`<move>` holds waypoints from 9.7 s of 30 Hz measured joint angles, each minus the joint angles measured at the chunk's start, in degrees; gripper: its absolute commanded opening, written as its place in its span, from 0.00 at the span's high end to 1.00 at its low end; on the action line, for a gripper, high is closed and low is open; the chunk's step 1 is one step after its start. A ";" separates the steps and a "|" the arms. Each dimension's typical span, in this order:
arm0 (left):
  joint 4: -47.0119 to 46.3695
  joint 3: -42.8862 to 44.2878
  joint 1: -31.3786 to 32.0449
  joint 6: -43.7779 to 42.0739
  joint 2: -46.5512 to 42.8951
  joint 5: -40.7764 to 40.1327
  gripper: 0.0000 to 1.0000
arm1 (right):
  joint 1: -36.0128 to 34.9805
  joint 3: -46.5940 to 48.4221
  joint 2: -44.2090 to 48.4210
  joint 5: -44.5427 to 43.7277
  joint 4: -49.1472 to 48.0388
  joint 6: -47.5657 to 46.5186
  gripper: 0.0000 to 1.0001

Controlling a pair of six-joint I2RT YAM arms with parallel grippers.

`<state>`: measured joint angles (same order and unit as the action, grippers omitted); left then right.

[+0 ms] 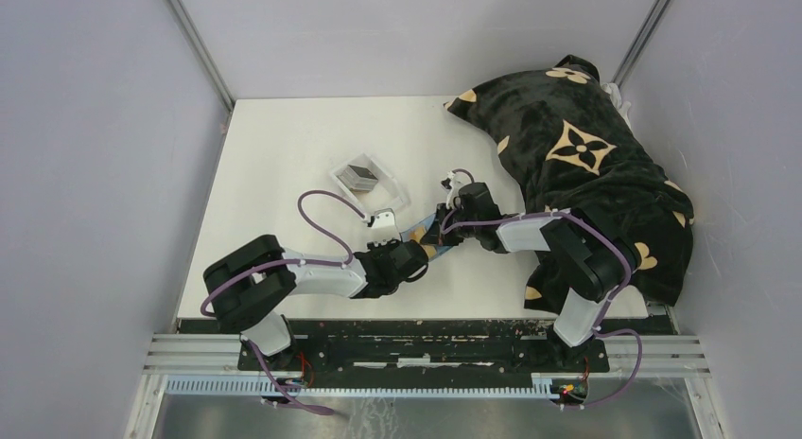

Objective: Put the credit cards into the card holder
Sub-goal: Insert the credit card into the card holder.

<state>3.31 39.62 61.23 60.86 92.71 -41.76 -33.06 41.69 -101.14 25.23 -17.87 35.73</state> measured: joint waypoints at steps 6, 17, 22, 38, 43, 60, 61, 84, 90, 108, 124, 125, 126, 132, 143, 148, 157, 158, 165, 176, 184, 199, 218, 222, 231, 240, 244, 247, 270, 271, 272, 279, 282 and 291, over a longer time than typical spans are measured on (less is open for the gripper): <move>0.42 0.24 0.04 0.00 0.13 -0.09 0.94 | -0.85 0.92 -1.38 0.22 -0.68 1.14 0.96; 0.33 0.13 0.09 0.00 0.15 -0.13 0.95 | -3.08 1.73 -0.59 -2.69 0.74 0.42 0.70; -0.35 -0.33 0.13 0.02 0.09 -0.42 0.95 | -4.63 1.79 1.92 -5.40 5.22 -1.36 0.66; -2.14 -1.29 0.13 0.02 -0.11 -1.07 0.95 | -6.88 3.72 8.52 -9.05 24.57 -4.74 0.62; -2.91 -1.81 0.13 0.02 -0.37 -1.05 0.95 | -6.97 4.26 10.08 -11.54 28.44 -5.49 0.60; -3.72 -2.29 0.13 0.02 -0.61 -1.01 0.96 | -6.97 5.18 11.93 -13.94 33.44 -6.23 0.52; -3.72 -2.29 0.13 0.02 -0.61 -1.01 0.96 | -6.97 5.25 11.96 -14.14 33.64 -6.32 0.51; -4.11 -2.51 0.13 0.02 -0.61 -1.01 0.96 | -7.08 5.88 15.47 -19.74 35.01 -7.61 0.75; -4.24 -2.60 0.13 0.02 -0.63 -1.01 0.96 | -7.08 5.88 15.34 -20.39 34.60 -7.21 0.90; -5.20 -3.19 0.13 0.02 -0.79 -1.03 0.96 | -7.08 5.88 10.88 -21.22 31.87 -6.88 0.93; -5.25 -3.19 0.13 0.02 -0.76 -1.03 0.97 | -7.82 6.54 9.66 -20.74 31.21 -5.99 0.92; -5.25 -3.19 0.13 0.02 -0.76 -1.03 0.96 | -7.85 6.73 9.53 -20.74 31.19 -5.99 0.92; -5.25 -3.19 0.13 0.02 -0.76 -1.01 0.96 | -7.91 6.88 9.42 -20.74 31.15 -5.99 0.92; -5.27 -3.21 0.13 0.02 -0.76 -1.03 0.96 | -8.11 7.15 9.25 -20.83 30.84 -5.99 0.92; -5.86 -3.61 0.13 0.02 -0.90 -1.03 0.96 | -8.09 7.80 9.22 -23.04 31.65 -6.08 0.91; -5.88 -3.63 0.13 0.02 -0.94 -1.01 0.96 | -8.11 8.02 9.18 -24.15 32.20 -6.10 0.91; -6.05 -3.72 0.13 0.02 -0.94 -1.01 0.97 | -8.09 9.22 7.04 -24.44 32.28 -6.27 0.91; -6.05 -3.72 0.13 0.02 -0.94 -1.01 0.96 | -8.09 9.33 6.82 -24.44 32.30 -6.27 0.91; -6.08 -3.69 0.13 0.02 -0.85 -1.01 0.97 | -8.09 9.97 6.21 -24.41 32.13 -6.29 0.91; -6.19 -3.69 0.13 0.00 -0.57 -0.98 0.97 | -8.09 10.75 5.40 -23.91 31.91 -6.23 0.91; -6.29 -3.80 0.13 0.02 -0.57 -0.50 0.97 | -8.11 10.82 5.38 -23.74 31.71 -6.01 0.91; -6.60 -3.96 0.13 0.02 -0.59 -0.48 0.97 | -8.22 10.82 7.10 -23.78 32.13 -5.97 0.91; -6.84 -4.11 0.13 0.02 -0.59 -0.46 0.97 | -8.59 10.14 7.45 -24.39 32.39 -5.84 0.90; -7.04 -4.22 0.13 0.02 -0.61 -0.46 0.97 | -8.59 10.01 7.45 -24.39 32.50 -5.84 0.90; -7.08 -4.22 0.13 0.00 -0.59 -0.46 0.97 | -8.59 10.01 7.17 -23.91 32.17 -5.75 0.90; -7.10 -4.22 0.15 0.00 -0.57 -0.46 0.97 | -8.92 10.03 6.08 -23.71 31.78 -5.55 0.90; -7.13 -4.22 0.15 0.00 -0.57 -0.46 0.97 | -9.27 10.03 5.84 -23.74 31.63 -5.49 0.90; -7.17 -4.26 0.15 0.00 -0.57 -0.46 0.97 | -9.62 10.12 5.75 -23.74 31.58 -5.35 0.90; -8.37 -4.96 0.24 0.00 -0.50 -0.59 0.97 | -11.58 11.85 4.37 -23.82 31.28 -4.90 0.90; -8.41 -4.98 0.24 0.00 -0.52 -0.59 0.97 | -11.69 11.93 4.31 -23.85 31.26 -4.90 0.90; -8.48 -5.05 0.24 0.00 -0.52 -0.61 0.97 | -11.76 12.07 4.20 -23.87 31.28 -4.90 0.90; -8.66 -5.14 0.24 0.00 -0.57 -0.59 0.97 | -12.35 12.83 3.56 -24.02 31.32 -4.83 0.90; -8.68 -5.14 0.24 0.00 -0.57 -0.61 0.97 | -12.57 13.03 3.45 -24.22 31.36 -4.59 0.89; -9.20 -5.57 0.24 0.02 -0.96 -0.52 0.96 | -13.07 13.64 2.82 -25.27 32.09 -4.48 0.81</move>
<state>-5.89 34.04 61.47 60.88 91.74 -42.28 -46.13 55.33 -98.32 -0.03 14.22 31.24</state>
